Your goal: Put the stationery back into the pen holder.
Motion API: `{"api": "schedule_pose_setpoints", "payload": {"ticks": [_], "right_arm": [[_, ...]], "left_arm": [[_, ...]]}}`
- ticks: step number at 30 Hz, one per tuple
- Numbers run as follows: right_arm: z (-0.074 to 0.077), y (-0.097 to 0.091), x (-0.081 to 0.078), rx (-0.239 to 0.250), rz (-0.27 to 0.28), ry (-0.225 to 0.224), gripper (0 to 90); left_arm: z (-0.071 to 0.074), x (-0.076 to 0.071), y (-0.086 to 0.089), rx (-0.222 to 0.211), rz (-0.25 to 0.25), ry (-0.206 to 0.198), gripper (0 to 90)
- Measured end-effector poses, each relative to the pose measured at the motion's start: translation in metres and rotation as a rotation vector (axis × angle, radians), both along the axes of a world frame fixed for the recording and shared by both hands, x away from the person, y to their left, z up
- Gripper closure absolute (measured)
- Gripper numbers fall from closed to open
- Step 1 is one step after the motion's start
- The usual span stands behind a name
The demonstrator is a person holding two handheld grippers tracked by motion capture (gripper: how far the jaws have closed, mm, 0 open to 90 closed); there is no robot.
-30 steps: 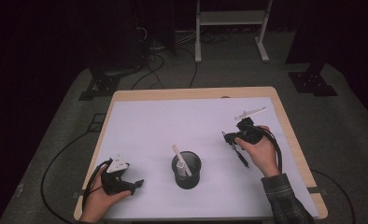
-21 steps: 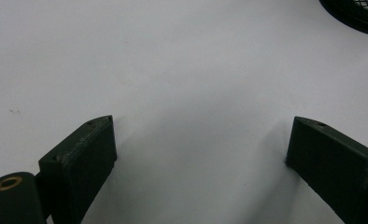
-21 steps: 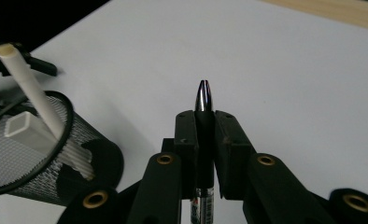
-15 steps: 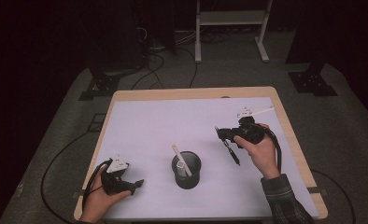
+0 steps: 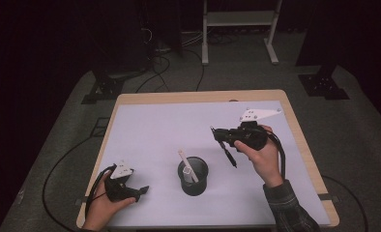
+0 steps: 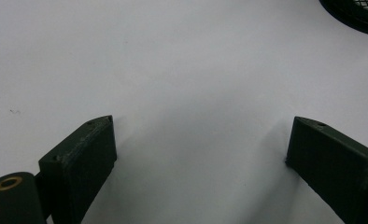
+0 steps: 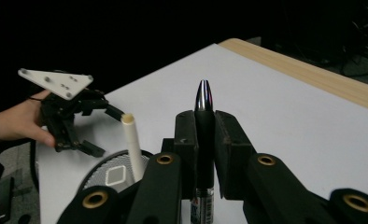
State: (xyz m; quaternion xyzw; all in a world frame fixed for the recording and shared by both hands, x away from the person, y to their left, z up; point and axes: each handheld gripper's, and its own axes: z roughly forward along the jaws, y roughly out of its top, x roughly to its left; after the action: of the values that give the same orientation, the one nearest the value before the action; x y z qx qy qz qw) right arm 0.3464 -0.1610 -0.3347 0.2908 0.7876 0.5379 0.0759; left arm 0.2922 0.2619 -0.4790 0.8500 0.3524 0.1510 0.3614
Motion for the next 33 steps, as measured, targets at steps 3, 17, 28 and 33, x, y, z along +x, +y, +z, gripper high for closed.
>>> {"api": "schedule_pose_setpoints", "payload": {"ticks": [3, 17, 28, 33], "right_arm": [[0.003, 0.005, -0.001, 0.014, 0.016, -0.017, 79.3], [0.014, 0.034, -0.005, 0.046, 0.101, -0.058, 79.2], [0.021, 0.054, -0.009, 0.059, 0.144, -0.083, 79.0], [0.018, 0.059, -0.009, 0.061, 0.148, -0.083, 78.9]], "left_arm": [[0.000, 0.000, 0.000, 0.002, -0.001, -0.002, 7.6], [0.000, 0.000, 0.000, 0.004, -0.003, 0.000, 7.6], [0.000, 0.000, 0.001, 0.008, -0.005, 0.001, 7.6], [0.000, 0.000, 0.001, 0.007, -0.004, 0.001, 7.6]]}}
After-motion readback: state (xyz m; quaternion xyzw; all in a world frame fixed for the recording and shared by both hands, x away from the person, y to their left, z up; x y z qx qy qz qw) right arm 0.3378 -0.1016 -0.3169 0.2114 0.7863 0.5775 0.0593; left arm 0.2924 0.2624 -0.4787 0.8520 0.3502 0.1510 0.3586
